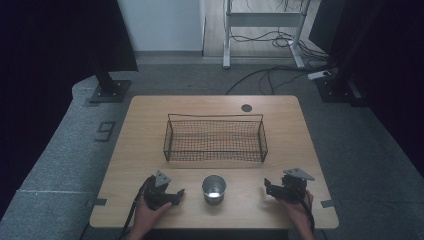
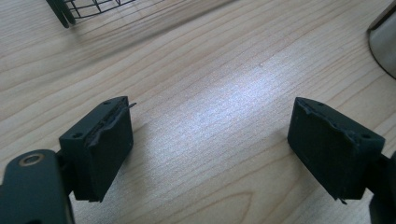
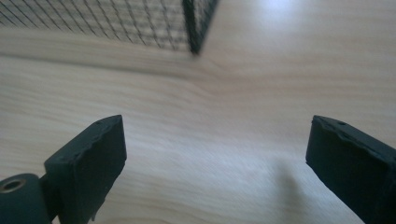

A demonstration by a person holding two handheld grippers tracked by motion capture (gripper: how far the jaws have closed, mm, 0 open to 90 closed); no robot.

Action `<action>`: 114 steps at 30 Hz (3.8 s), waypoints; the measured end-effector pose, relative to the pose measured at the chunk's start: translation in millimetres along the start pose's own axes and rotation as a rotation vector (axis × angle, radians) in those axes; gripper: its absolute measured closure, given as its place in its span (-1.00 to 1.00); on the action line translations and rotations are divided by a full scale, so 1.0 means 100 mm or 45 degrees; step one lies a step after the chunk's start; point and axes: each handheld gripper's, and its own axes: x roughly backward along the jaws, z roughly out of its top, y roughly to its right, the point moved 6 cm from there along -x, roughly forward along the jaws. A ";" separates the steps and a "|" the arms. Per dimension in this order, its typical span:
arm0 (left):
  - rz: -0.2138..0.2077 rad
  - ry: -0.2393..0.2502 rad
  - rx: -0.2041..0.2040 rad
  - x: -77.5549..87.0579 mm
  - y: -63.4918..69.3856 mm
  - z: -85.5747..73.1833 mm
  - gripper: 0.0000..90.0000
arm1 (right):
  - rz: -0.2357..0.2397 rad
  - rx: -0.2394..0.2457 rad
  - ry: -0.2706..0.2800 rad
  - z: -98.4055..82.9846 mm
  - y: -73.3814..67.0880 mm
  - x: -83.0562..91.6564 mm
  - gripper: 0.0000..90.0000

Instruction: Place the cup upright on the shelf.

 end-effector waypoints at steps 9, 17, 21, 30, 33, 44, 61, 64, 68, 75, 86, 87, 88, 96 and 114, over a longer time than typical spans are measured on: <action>0.000 0.000 0.000 0.00 0.00 0.00 -0.69 | 0.055 0.046 0.054 0.10 -0.19 0.08 -0.80; 0.000 0.000 0.000 0.00 0.00 0.00 -0.69 | 0.146 0.080 0.101 0.15 -0.37 0.15 -0.71; 0.000 0.000 0.000 0.00 0.00 0.00 -0.69 | 0.176 0.081 0.111 0.17 -0.43 0.19 -0.71; 0.000 0.000 0.000 0.00 0.00 0.00 -0.69 | 0.225 0.119 0.163 0.23 -0.64 0.29 -0.68; 0.000 0.000 0.000 0.00 0.00 0.00 -0.69 | 0.251 0.142 0.169 0.24 -0.73 0.32 -0.68; 0.000 0.000 0.000 0.00 0.00 0.00 -0.69 | 0.303 0.190 0.181 0.28 -0.91 0.39 -0.68; 0.000 0.001 0.000 0.00 0.00 0.00 -0.69 | 0.365 0.227 0.187 0.32 -1.15 0.41 -0.69; 0.000 0.001 0.000 0.00 0.00 0.00 -0.69 | 0.378 0.230 0.191 0.33 -1.19 0.42 -0.69; 0.000 0.002 0.002 0.00 0.00 0.00 -0.69 | 0.404 0.238 0.193 0.35 -1.26 0.44 -0.69; 0.000 0.000 -0.001 0.00 0.00 0.00 -0.69 | 0.430 0.282 0.194 0.40 -1.39 0.45 -0.69; 0.000 -0.001 -0.001 0.00 0.00 0.00 -0.69 | 0.491 0.330 0.195 0.52 -1.67 0.42 -0.71; 0.000 -0.001 -0.001 0.00 0.00 0.00 -0.69 | 0.493 0.335 0.190 0.52 -1.69 0.41 -0.72; 0.000 0.000 -0.001 0.00 0.00 0.00 -0.69 | 0.493 0.335 0.190 0.52 -1.69 0.41 -0.72; 0.000 -0.001 -0.001 0.00 0.00 0.00 -0.69 | 0.504 0.363 0.143 0.47 -1.82 0.34 -0.74; 0.000 0.000 -0.001 0.00 0.00 0.00 -0.69 | 0.496 0.407 0.060 0.40 -2.05 0.11 -0.88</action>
